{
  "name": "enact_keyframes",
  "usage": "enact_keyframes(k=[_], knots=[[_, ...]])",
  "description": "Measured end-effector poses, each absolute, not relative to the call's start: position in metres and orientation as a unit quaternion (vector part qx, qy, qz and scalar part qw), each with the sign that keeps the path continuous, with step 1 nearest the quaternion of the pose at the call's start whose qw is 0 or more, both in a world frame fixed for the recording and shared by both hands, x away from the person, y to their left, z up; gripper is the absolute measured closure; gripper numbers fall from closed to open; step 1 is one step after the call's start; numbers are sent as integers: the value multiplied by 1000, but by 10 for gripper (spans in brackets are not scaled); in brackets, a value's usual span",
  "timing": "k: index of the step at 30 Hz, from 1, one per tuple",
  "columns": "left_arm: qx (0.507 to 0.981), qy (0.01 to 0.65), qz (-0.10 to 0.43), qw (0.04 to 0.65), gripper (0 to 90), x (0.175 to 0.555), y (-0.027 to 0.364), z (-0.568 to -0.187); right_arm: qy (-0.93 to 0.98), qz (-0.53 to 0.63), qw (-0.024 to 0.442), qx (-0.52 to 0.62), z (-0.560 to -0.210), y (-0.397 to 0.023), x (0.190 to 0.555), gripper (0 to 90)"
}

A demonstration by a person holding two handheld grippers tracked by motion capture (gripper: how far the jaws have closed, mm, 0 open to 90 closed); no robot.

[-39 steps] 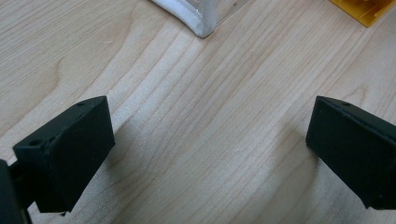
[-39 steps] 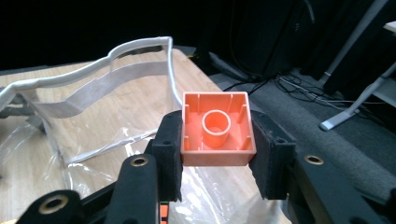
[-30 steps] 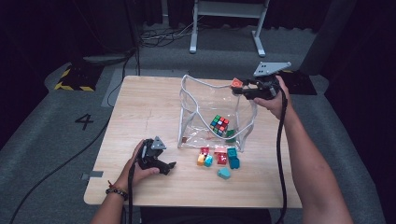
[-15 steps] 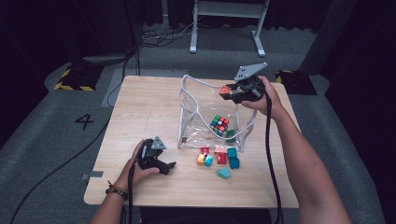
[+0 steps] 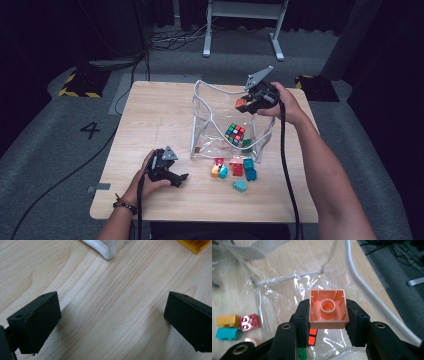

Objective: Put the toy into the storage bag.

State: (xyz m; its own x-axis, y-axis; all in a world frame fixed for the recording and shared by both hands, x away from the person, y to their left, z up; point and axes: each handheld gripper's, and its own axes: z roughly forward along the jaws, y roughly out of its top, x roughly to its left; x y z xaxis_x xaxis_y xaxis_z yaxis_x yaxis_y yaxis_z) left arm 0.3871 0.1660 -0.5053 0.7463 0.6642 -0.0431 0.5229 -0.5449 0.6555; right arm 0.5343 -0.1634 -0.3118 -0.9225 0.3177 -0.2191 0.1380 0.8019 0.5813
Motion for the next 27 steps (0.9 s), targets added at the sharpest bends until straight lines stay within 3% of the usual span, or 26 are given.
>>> enact_keyframes(k=[27], knots=[[872, 341, 107, 335, 11, 387, 166, -505, 970, 178, 115, 119, -315, -217, 520, 593]])
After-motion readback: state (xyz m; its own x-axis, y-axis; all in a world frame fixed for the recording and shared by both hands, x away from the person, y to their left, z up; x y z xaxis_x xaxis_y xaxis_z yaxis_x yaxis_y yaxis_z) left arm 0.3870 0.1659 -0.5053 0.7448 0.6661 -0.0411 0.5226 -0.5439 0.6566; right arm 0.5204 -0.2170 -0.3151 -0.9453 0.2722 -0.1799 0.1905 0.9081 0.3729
